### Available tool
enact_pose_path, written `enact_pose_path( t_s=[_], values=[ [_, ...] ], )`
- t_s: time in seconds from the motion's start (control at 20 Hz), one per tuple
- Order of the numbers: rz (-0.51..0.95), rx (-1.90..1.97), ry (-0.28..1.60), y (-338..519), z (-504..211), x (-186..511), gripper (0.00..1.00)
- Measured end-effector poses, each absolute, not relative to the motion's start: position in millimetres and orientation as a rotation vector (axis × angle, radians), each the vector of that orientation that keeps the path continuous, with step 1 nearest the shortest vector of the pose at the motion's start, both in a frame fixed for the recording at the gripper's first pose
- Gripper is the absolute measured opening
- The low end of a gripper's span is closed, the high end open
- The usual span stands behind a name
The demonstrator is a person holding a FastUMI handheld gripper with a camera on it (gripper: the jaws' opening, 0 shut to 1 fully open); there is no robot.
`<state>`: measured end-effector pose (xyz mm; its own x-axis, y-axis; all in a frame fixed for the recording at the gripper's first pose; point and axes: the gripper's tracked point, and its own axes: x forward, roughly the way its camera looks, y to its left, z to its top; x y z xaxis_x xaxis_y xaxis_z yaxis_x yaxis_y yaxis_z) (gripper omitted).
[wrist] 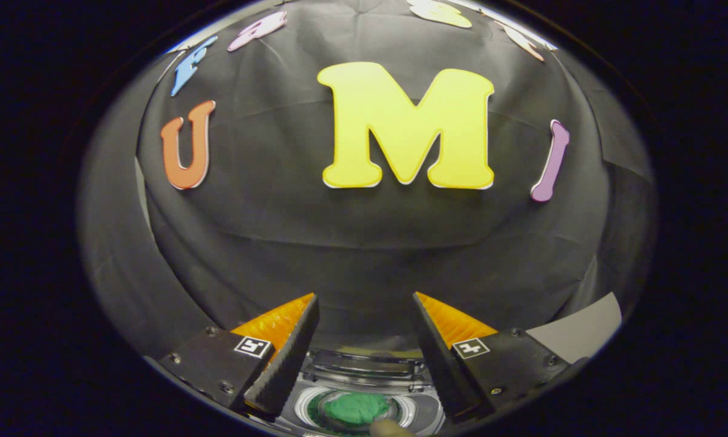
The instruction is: Put the clothes into the washing machine and then close the washing machine lid.
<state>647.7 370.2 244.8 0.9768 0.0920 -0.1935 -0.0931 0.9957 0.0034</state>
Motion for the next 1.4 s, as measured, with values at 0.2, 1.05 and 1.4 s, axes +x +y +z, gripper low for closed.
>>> enact_pose_path(
  t_s=[0.2, 1.05, 1.4],
  values=[
    [0.064, 0.025, 0.3, 364.7, 216.9, 672.1, 0.94],
    [0.079, 0.061, 0.426, 356.3, 157.7, 674.6, 0.93],
    [0.087, 0.064, 0.406, 357.1, 151.4, 652.3, 0.94]
  ],
)
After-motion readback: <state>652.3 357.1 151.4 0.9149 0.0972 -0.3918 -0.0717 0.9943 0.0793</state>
